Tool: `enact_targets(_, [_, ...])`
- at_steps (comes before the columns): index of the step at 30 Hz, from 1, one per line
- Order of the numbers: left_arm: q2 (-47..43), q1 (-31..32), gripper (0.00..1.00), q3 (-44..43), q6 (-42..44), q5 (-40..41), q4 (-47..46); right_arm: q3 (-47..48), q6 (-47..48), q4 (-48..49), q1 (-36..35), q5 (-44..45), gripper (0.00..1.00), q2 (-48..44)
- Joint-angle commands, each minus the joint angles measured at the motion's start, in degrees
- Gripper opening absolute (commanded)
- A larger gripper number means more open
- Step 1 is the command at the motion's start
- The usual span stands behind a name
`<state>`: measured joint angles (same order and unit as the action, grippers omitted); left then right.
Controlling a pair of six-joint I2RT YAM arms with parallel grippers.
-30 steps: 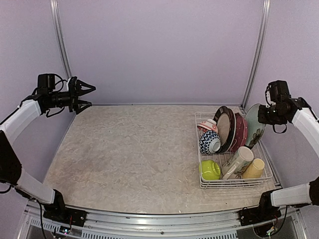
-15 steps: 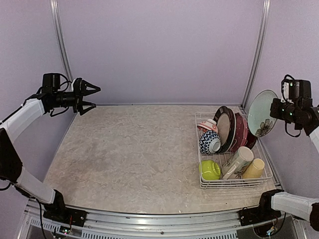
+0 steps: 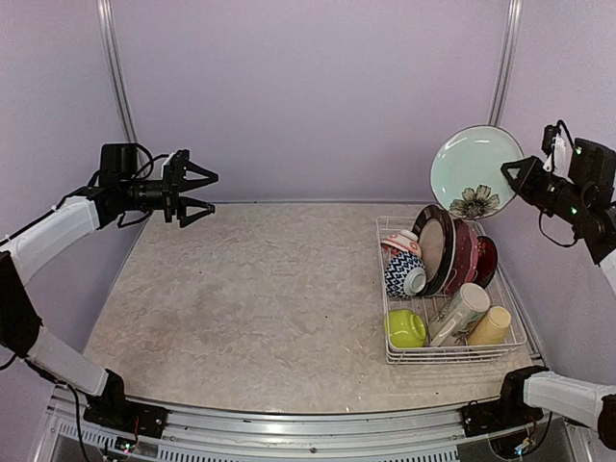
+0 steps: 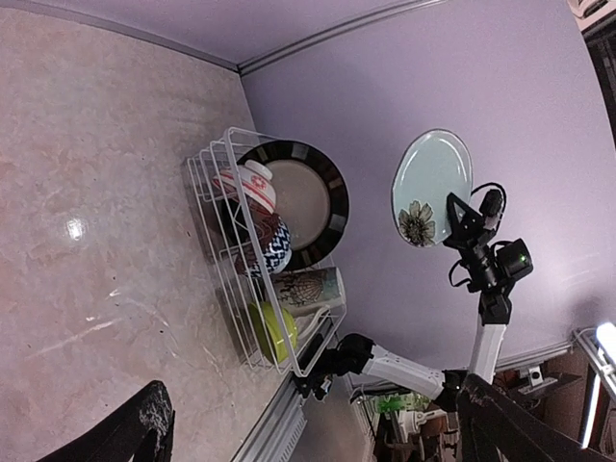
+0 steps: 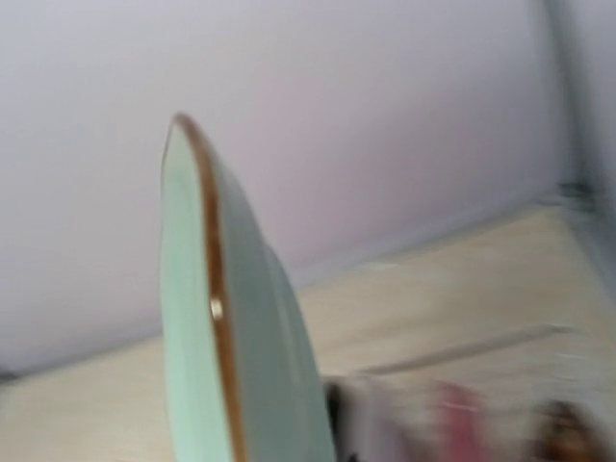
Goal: Unload the mixed dishes from the dish rack
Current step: Pass from the right arm to the left
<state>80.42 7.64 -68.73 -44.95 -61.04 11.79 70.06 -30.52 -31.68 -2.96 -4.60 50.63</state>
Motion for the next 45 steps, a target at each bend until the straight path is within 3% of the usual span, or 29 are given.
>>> enact_targets(1, [0.5,4.6,0.98,0.9,-1.7,-3.6,-4.3,-5.5,-15.2,25.8,-1.5,-17.2,0.0,2.5])
enact_targets(6, [0.9,9.2,0.98,0.9,-1.1,-3.9,-4.3,-6.2,-16.9,32.4,-14.3,-11.5,0.0,10.4])
enact_targets(12, [2.7,12.4,0.98,0.7,-0.6,-3.8,-3.4,-6.5,-21.8,45.2,-25.5,-11.3,0.0,21.9])
enact_targets(19, [5.8,12.5,0.93,0.8,-2.2,-5.0,-4.4,-2.2,-26.0,55.5,-33.7,-14.4,0.0,35.3])
enact_targets(24, [7.3,12.4,0.86,1.8,-3.9,-5.7,-7.3,0.8,-28.1,59.3,-36.0,-17.7,0.0,41.4])
enact_targets(30, [7.9,10.7,0.78,1.1,-1.6,0.3,-1.1,0.8,-27.9,59.3,-36.2,-17.7,0.0,41.7])
enact_targets(36, [6.5,7.6,0.83,3.6,-3.6,3.9,-2.9,0.5,-28.0,59.7,-36.2,-18.0,0.0,41.9])
enact_targets(39, [7.2,8.1,0.82,3.9,-4.7,0.7,-5.8,0.8,-28.7,61.2,-36.2,-18.6,0.0,42.7])
enact_targets(42, [9.3,9.7,0.75,5.1,-9.7,-4.7,-15.0,1.8,-29.7,62.5,-36.5,-19.7,0.0,44.3])
enact_targets(45, [10.1,11.0,0.7,5.4,-10.5,-6.3,-17.2,2.6,-30.3,63.3,-36.7,-20.2,0.0,45.8])
